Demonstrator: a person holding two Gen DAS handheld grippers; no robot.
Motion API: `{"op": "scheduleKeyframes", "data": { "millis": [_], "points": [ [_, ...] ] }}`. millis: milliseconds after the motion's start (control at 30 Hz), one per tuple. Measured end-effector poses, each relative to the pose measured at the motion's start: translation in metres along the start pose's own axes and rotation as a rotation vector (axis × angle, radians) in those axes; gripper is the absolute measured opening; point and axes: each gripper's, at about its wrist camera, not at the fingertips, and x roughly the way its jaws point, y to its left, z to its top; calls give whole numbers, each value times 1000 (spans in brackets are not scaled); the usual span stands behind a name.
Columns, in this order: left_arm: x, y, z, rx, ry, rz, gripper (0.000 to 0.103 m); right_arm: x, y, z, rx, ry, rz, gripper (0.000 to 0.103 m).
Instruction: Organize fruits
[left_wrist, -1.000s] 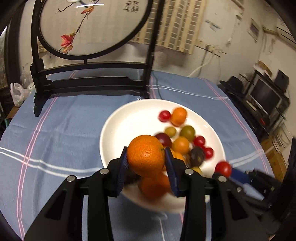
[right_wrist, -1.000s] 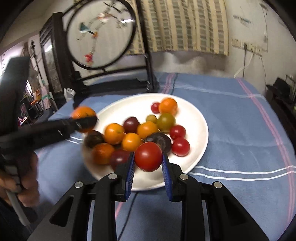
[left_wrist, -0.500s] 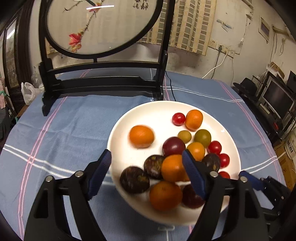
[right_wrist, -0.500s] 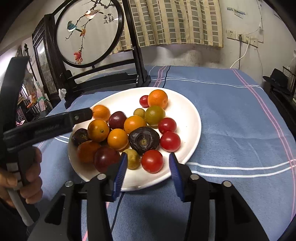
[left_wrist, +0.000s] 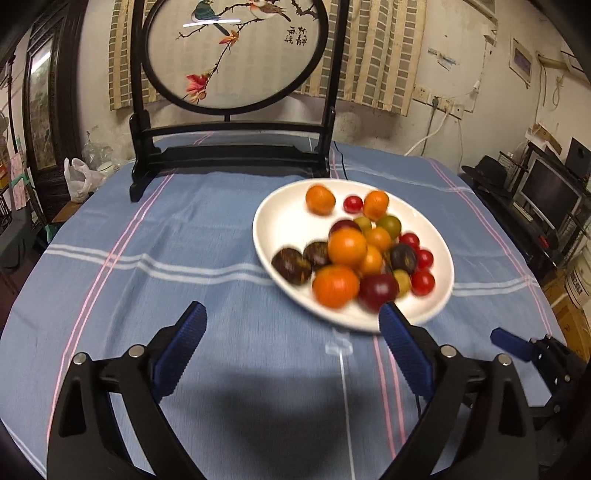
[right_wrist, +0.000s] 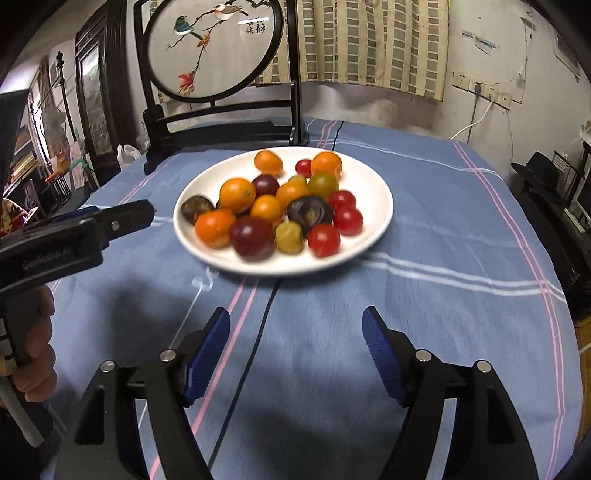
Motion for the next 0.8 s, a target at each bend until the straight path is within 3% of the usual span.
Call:
{"op": "scheduleKeyframes", "data": {
  "millis": [233, 800],
  "points": [
    [-27, -5, -38, 32, 2, 13, 94, -23, -3, -22, 59, 1, -32, 93],
    [-29, -3, -65, 47, 52, 39, 95, -11, 0, -35, 95, 25, -15, 94]
  ]
}}
